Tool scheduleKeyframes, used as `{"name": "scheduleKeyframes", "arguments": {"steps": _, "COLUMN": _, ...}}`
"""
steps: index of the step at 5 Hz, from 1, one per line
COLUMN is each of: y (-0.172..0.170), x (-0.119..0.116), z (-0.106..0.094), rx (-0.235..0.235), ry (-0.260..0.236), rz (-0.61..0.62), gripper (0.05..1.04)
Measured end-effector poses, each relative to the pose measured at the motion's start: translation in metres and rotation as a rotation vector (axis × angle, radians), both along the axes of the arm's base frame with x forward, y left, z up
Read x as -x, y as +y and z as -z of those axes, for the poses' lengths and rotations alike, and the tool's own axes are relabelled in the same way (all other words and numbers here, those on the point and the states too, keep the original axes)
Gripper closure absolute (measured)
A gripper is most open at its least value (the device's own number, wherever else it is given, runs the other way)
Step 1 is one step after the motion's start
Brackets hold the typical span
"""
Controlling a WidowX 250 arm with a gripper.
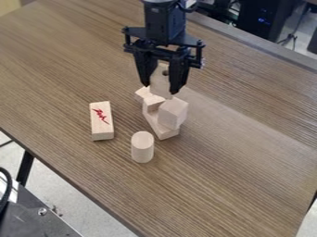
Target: Put the cube with a hole on the other cube
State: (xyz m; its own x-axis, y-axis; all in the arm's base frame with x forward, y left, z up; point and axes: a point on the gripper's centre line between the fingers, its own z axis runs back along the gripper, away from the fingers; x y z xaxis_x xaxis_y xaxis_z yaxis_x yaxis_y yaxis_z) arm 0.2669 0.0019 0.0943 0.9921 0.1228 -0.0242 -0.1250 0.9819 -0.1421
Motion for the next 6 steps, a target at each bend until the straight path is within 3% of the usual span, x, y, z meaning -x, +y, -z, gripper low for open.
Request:
{"name": "scheduleKeyframes", "arguments": {"steps": 1, "y": -0.009, "x": -0.003, "z": 0.014, "rx": 0.007, "ry": 0.045, "rz": 0.046, "gripper": 0.497}}
{"name": "scheduleKeyframes", "arguments": {"steps": 3, "y": -0.014, "x": -0.003, "z": 0.017, "rx": 0.006, "ry": 0.053, "rz": 0.06, "gripper": 0.447}}
{"name": "scheduleKeyframes", "arguments": {"steps": 4, "y": -0.016, "x": -0.002, "z": 0.017, "rx": 0.014, "ry": 0.06, "rz": 0.042, "gripper": 0.156}}
{"name": "scheduleKeyframes", "arguments": {"steps": 5, "y": -0.015, "x": 0.001, "z": 0.015, "rx": 0.04, "ry": 0.055, "rz": -0.005, "gripper": 0.081}}
{"name": "scheduleKeyframes", "arguments": {"steps": 6, "y": -0.009, "x": 0.002, "z": 0.004, "rx": 0.054, "ry": 0.016, "rz": -0.059, "gripper": 0.084}}
